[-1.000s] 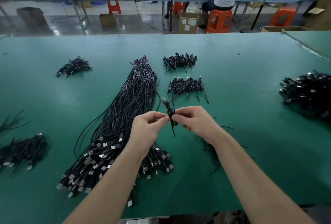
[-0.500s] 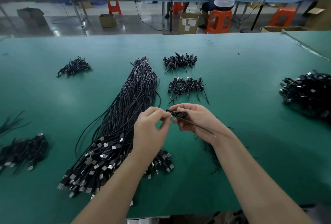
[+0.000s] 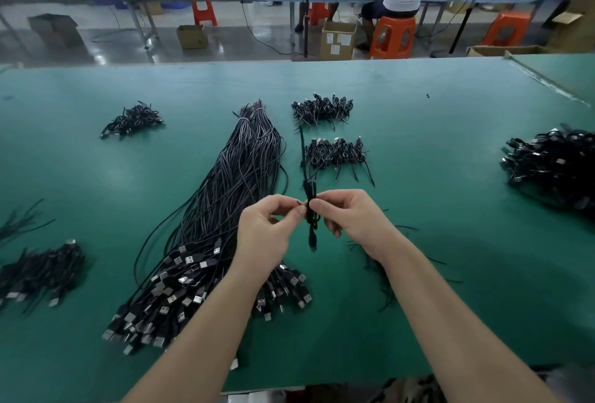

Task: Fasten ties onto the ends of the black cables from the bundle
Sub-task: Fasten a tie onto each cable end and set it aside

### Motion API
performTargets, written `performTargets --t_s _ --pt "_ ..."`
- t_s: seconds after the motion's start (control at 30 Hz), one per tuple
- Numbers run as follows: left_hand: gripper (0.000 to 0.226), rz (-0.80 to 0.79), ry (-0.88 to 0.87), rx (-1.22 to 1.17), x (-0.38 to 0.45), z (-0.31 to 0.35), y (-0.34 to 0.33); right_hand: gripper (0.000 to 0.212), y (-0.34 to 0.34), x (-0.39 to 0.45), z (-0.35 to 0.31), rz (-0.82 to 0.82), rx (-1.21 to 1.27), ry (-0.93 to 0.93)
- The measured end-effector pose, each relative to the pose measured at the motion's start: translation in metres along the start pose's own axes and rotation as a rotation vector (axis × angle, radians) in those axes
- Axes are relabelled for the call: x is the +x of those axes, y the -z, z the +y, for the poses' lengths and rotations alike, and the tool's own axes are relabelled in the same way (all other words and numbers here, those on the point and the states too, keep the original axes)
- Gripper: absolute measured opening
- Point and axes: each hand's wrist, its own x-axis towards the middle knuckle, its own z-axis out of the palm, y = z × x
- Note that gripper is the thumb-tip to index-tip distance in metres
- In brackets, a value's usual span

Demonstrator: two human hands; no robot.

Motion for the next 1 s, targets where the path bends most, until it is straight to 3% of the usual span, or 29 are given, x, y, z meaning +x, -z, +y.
performTargets --t_s 0.17,0.27,0.33,0.43,0.53,0.67,0.77,0.87,0.93,1.0 --pt "0.007 0.006 -0.549 0.517 0.001 0.000 0.004 0.014 -0.003 0.000 -0.006 -0.019 0.128 -0.177" --pt "0.008 0.015 -0.842 0.820 0.003 -0.002 0.006 0.006 -0.005 0.001 -0.009 -0.030 0.223 -0.274" --pt "0.005 0.022 -0.824 0.817 0.002 -0.001 0.006 0.014 -0.004 -0.001 -0.010 -0.057 0.304 -0.272" --pt "0.008 0.028 -0.523 0.547 0.000 0.001 0.008 0.026 0.001 -0.005 -0.010 -0.142 0.419 -0.191" --pt "0.014 -0.032 -0.203 0.264 0.003 0.002 0.010 0.027 0.002 -0.007 -0.007 -0.155 0.192 -0.034" --pt "0.014 -0.061 -0.008 0.014 0.003 0.005 0.005 0.015 -0.002 -0.003 -0.006 -0.021 -0.028 0.049" --pt "0.012 -0.093 -0.004 -0.016 0.003 0.008 0.006 0.004 -0.001 -0.003 -0.007 -0.010 -0.056 0.031" --pt "0.010 -0.108 -0.078 0.037 0.004 0.011 0.009 0.034 0.005 -0.003 -0.007 -0.090 -0.009 -0.024" --pt "0.011 -0.082 -0.248 0.187 0.004 0.011 0.008 0.033 0.007 -0.003 -0.010 -0.155 0.135 -0.104" --pt "0.012 -0.015 -0.535 0.449 0.004 0.010 0.006 0.028 0.006 0.000 -0.011 -0.200 0.246 -0.220"
